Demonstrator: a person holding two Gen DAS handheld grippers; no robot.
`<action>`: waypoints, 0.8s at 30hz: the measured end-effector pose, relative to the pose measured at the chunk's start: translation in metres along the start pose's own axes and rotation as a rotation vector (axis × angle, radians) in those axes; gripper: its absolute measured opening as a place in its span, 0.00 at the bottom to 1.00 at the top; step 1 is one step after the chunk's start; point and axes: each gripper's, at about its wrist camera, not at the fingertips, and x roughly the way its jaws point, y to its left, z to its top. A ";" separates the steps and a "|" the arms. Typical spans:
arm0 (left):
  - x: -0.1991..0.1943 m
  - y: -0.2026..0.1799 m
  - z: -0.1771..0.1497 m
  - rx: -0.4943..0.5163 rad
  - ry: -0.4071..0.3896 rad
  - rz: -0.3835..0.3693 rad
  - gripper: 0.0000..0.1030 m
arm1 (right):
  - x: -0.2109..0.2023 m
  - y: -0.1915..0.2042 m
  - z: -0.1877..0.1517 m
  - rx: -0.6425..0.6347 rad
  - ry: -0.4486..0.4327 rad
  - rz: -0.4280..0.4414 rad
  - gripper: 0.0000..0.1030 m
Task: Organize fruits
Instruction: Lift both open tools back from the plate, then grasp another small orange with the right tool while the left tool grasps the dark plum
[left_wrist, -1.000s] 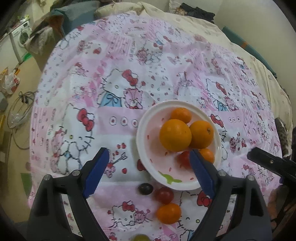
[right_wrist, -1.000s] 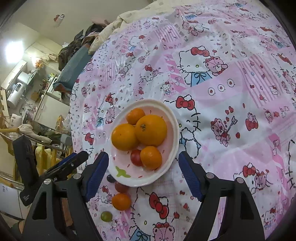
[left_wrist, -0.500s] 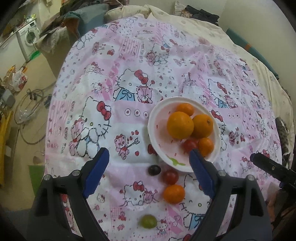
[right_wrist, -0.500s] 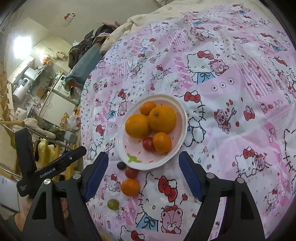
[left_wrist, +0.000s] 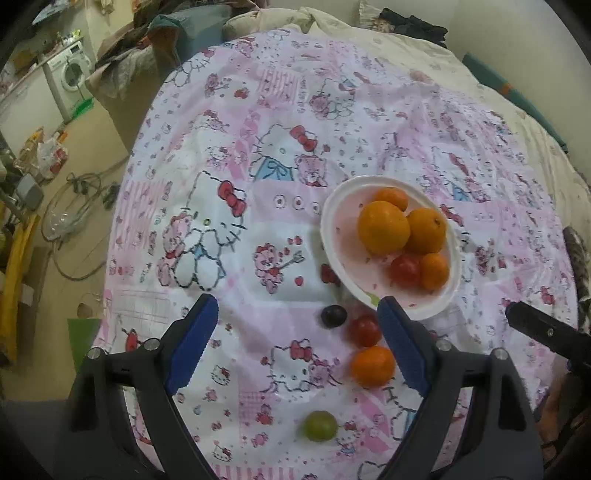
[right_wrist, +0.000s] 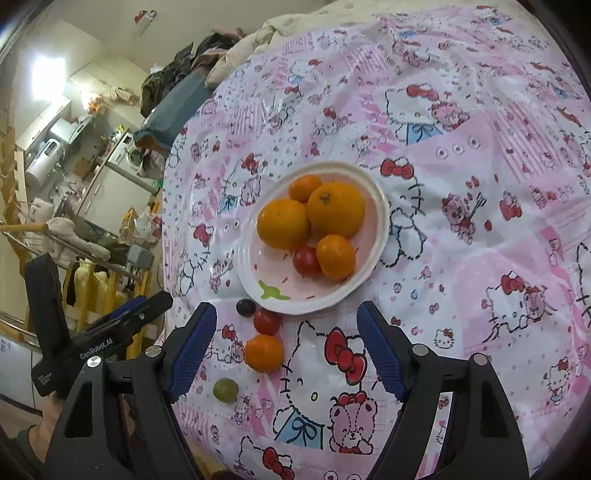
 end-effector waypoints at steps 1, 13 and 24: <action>0.000 0.001 0.000 -0.005 -0.001 0.004 0.83 | 0.003 0.000 -0.001 0.003 0.008 0.002 0.79; 0.008 0.024 0.004 -0.117 0.023 0.037 0.83 | 0.046 -0.003 -0.007 0.044 0.143 0.038 0.79; 0.009 0.036 0.006 -0.174 0.054 0.024 0.83 | 0.114 0.041 -0.040 -0.167 0.321 -0.042 0.70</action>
